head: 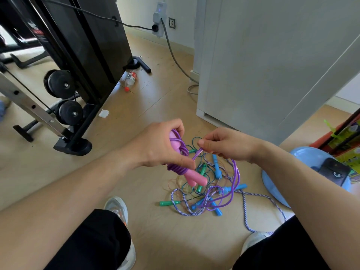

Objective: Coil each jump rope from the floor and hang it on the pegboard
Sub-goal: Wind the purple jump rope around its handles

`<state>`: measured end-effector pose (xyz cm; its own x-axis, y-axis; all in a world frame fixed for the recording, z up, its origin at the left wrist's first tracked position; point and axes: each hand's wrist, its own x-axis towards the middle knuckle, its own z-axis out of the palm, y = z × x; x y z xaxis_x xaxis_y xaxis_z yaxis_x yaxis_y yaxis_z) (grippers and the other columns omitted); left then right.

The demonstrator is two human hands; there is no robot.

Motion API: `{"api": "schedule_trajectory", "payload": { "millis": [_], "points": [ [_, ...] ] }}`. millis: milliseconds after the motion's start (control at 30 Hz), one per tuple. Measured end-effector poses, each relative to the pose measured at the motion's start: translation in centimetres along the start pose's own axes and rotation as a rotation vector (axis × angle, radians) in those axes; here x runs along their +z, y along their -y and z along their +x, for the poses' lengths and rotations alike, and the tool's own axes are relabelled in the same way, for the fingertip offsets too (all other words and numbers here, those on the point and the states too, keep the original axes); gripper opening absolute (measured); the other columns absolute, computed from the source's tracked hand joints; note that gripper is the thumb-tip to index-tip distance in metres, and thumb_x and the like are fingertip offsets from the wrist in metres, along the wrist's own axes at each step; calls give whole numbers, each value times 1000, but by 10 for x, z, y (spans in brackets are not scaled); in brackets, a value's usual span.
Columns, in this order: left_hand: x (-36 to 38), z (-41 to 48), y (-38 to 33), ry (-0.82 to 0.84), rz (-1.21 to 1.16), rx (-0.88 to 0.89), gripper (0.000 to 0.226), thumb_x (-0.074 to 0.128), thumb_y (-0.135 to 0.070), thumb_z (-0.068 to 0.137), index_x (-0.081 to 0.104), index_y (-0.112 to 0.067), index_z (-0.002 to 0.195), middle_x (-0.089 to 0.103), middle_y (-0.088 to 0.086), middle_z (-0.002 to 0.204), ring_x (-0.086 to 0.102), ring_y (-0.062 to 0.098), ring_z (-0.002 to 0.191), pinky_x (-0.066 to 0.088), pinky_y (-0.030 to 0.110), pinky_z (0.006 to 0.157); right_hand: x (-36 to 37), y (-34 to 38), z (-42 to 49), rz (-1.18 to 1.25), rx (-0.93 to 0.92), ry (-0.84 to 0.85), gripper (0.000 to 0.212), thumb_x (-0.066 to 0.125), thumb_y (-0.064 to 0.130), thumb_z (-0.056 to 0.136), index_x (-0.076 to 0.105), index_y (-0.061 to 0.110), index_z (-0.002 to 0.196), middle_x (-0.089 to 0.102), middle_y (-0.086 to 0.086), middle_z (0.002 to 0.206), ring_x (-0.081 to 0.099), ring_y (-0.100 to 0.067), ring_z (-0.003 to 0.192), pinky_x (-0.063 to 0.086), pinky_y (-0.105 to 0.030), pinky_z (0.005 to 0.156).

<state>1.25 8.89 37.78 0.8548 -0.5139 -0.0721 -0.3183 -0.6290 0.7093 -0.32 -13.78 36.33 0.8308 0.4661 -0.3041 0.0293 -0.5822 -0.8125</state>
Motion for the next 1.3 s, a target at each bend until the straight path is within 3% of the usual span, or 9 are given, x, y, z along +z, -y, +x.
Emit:
{"api": "schedule_trajectory", "payload": {
  "millis": [100,200,333,533,667,833,967,1133,1300],
  "points": [
    [5,-2,-3,46,205,-1,71,85,-71,34,46,-33,81,62,-7,67,56,18,64,49,37,57,3,4,0,-142,12,8,51,48,47,101,32,19,61,24,2,58,20,-15,52,20,-26,48],
    [6,-1,-1,29,205,-28,64,87,-62,42,46,-31,80,63,-6,67,54,18,62,52,39,59,5,5,2,-264,25,-9,56,46,53,100,38,18,57,32,1,54,26,-15,49,26,-29,51],
    [5,-4,5,81,34,-64,61,94,-50,46,48,-31,80,62,-4,66,51,14,53,56,43,51,9,2,5,-311,-8,-31,52,44,53,100,67,21,66,62,-5,61,53,-23,57,42,-33,60],
    [3,-5,2,88,-332,-72,61,98,-28,53,49,-14,85,58,-4,59,51,11,47,44,26,40,15,-2,11,-140,-118,-123,28,55,32,101,66,28,76,59,-3,61,53,-13,56,46,-33,61],
    [-6,-5,-4,-63,-513,-69,62,98,-32,51,51,-12,86,58,-2,66,53,9,49,44,23,40,18,-2,11,126,-112,-162,49,49,41,101,56,0,75,50,2,56,42,-15,55,37,-32,57],
    [-7,3,-5,-324,-724,-187,51,86,-29,57,51,-15,90,65,1,74,64,16,59,53,29,47,42,-4,11,435,85,-198,38,34,14,104,48,11,68,39,-2,53,32,-15,48,34,-26,50],
    [0,8,-4,-484,-807,-249,47,88,-23,59,52,-15,87,65,0,70,64,16,59,54,27,52,59,-3,15,627,198,-240,32,31,22,104,44,14,76,40,-1,54,34,-18,46,35,-27,48],
    [-6,15,1,-709,-750,-336,37,87,-20,74,53,-16,88,62,-1,76,61,3,54,51,20,50,77,14,10,630,173,-313,39,29,30,109,51,9,86,39,1,50,49,-24,47,43,-27,50],
    [-10,20,12,-803,-527,-372,52,89,-35,70,56,-13,104,65,-8,83,61,-1,63,52,18,57,89,34,-1,481,142,-186,31,44,39,103,63,15,111,41,4,65,45,-17,55,46,-32,53]
  ]
}}
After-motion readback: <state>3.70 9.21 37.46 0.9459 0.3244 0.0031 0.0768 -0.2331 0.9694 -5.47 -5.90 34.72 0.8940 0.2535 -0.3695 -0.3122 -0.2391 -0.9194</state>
